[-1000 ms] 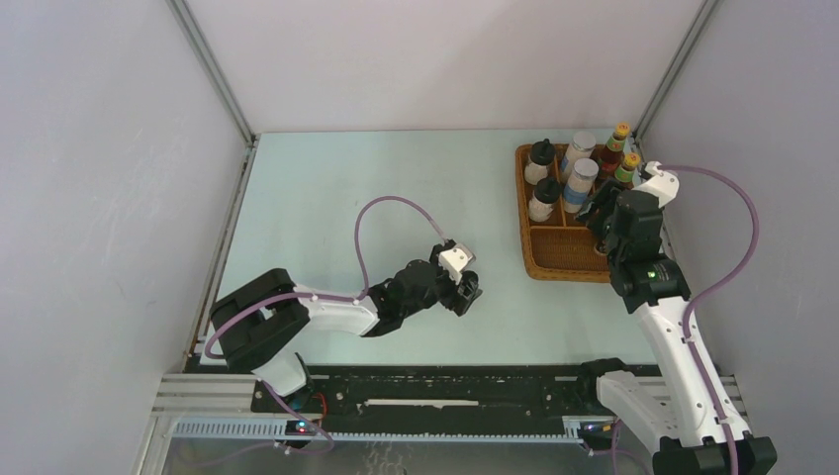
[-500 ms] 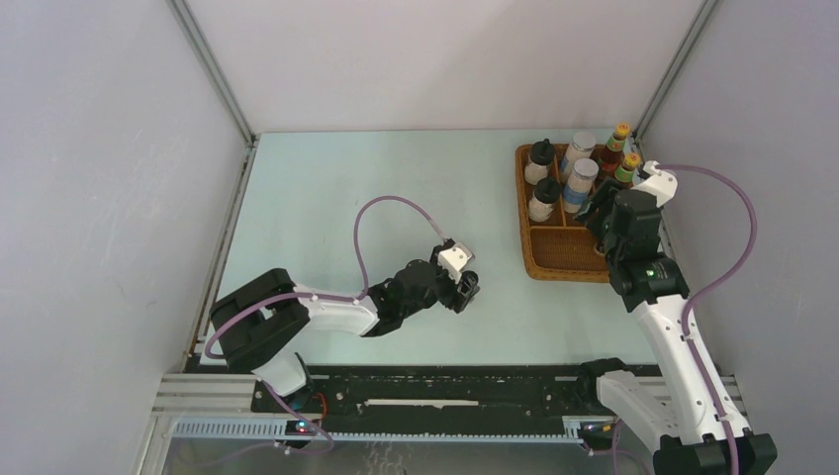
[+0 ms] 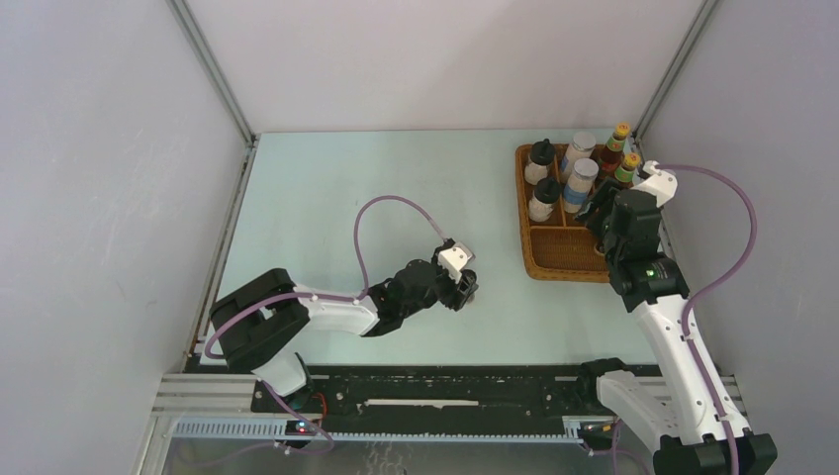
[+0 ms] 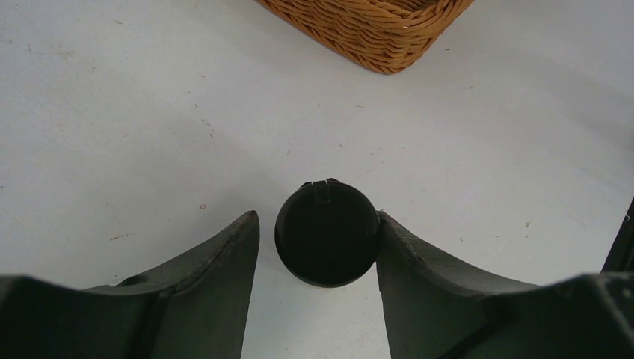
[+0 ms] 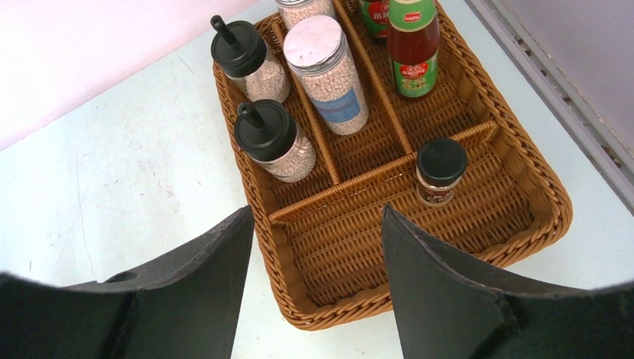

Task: Organize the condiment bottles
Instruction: Pick up the bottle from the center of the board.

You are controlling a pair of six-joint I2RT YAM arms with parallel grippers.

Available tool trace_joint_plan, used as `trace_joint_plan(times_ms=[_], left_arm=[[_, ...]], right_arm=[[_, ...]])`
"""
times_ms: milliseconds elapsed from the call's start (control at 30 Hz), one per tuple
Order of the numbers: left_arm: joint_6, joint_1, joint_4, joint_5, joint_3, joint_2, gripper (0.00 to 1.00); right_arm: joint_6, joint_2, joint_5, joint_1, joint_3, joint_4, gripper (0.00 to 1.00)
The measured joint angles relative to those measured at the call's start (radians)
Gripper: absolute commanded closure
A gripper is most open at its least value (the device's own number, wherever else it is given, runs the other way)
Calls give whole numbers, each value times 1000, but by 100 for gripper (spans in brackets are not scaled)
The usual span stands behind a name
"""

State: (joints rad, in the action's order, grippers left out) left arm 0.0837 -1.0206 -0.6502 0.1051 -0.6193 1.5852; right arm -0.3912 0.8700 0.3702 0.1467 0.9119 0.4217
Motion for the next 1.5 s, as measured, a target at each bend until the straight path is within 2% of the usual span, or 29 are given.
trace_joint_plan(times_ms=[100, 267, 633, 733, 867, 900, 1500], left_arm=[[-5, 0, 0, 5, 0, 0, 44], [-6, 0, -1, 9, 0, 0, 58], [-11, -5, 1, 23, 0, 0, 66], [-16, -9, 7, 27, 0, -3, 77], [-26, -17, 32, 37, 0, -17, 98], [-31, -19, 41, 42, -2, -21, 100], [-60, -58, 179, 51, -89, -60, 100]], right_arm=[[0, 0, 3, 0, 0, 0, 29], [0, 0, 8, 2, 0, 0, 29], [0, -3, 14, 8, 0, 1, 29], [0, -10, 14, 9, 0, 1, 29], [0, -18, 14, 11, 0, 0, 29], [0, -19, 14, 11, 0, 0, 29], [0, -44, 14, 11, 0, 8, 29]])
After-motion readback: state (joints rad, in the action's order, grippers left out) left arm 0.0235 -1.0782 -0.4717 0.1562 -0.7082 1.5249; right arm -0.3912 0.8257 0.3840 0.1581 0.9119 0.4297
